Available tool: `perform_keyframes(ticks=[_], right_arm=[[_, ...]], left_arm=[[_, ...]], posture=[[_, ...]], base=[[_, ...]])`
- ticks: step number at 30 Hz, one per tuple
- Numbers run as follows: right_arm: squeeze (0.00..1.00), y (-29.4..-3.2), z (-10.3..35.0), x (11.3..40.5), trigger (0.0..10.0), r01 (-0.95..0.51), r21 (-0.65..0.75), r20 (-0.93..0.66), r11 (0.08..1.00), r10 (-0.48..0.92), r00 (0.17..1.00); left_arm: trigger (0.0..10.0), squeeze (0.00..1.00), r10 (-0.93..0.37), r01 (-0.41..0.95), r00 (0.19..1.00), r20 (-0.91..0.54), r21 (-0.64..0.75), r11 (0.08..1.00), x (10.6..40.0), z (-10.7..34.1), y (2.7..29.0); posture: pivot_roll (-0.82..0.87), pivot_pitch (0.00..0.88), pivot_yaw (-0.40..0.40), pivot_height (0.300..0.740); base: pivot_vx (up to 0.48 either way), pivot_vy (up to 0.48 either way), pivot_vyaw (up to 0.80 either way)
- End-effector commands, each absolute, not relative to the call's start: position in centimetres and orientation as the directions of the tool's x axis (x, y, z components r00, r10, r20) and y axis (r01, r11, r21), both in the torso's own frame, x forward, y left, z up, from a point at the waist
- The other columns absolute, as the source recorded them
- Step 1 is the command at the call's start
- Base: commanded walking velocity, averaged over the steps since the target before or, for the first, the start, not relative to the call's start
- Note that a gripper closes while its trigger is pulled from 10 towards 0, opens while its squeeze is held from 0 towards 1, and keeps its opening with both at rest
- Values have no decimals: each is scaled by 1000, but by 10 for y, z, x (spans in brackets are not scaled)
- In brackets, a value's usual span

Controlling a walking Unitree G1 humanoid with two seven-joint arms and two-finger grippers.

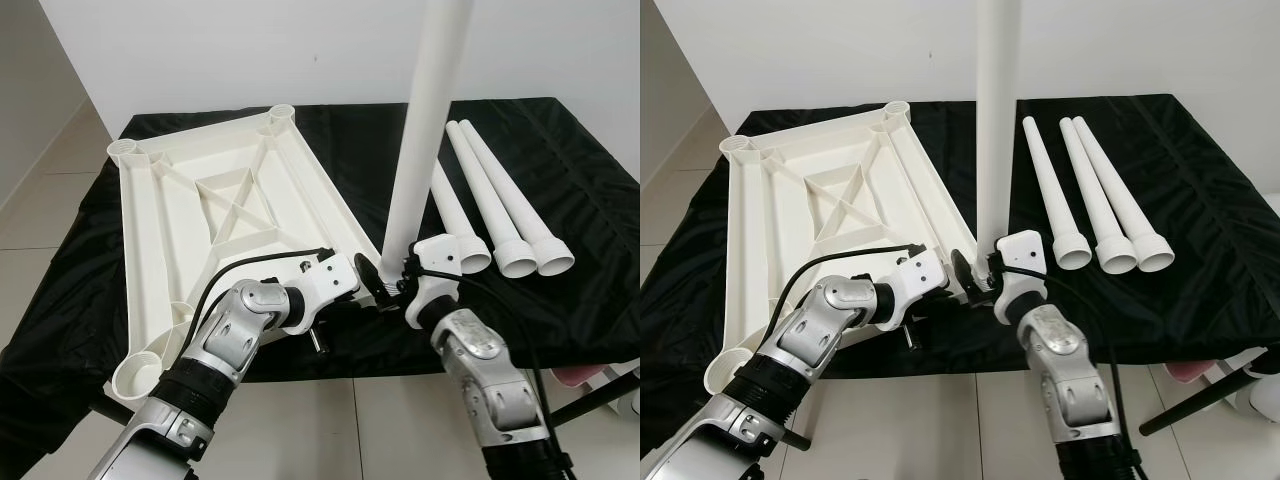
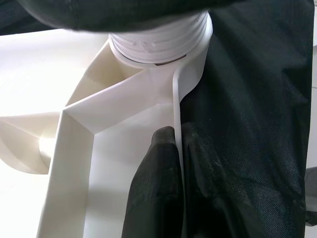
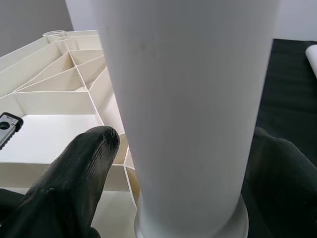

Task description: Building children table

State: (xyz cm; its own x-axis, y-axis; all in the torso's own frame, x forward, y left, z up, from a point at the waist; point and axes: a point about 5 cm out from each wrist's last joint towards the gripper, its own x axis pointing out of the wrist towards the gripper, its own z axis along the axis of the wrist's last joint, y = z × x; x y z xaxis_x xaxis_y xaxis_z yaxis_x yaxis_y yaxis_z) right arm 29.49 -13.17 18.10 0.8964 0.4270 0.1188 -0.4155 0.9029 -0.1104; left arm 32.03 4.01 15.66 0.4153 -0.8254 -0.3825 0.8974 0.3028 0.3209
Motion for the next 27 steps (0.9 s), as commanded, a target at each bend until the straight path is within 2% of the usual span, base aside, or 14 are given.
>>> perform_keyframes(ticks=[1, 20, 27], right_arm=[[0, -130, 182, 295, 10000, -444, -106, 124, 890, 455, 882], [0, -147, 188, 299, 10000, -497, -163, 112, 852, 517, 849], [0, -155, 192, 300, 10000, -588, -209, 90, 782, 614, 785]], left_arm=[[10000, 0, -803, 844, 505, -317, 375, 383, 326, 165, 43], [10000, 0, -803, 844, 504, -316, 376, 382, 327, 166, 43], [10000, 0, -805, 845, 502, -316, 376, 379, 328, 167, 43]], posture=[[-118, 124, 74, 740], [-120, 121, 78, 740], [-121, 125, 82, 740]], base=[[0, 0, 0], [0, 0, 0], [0, 0, 0]])
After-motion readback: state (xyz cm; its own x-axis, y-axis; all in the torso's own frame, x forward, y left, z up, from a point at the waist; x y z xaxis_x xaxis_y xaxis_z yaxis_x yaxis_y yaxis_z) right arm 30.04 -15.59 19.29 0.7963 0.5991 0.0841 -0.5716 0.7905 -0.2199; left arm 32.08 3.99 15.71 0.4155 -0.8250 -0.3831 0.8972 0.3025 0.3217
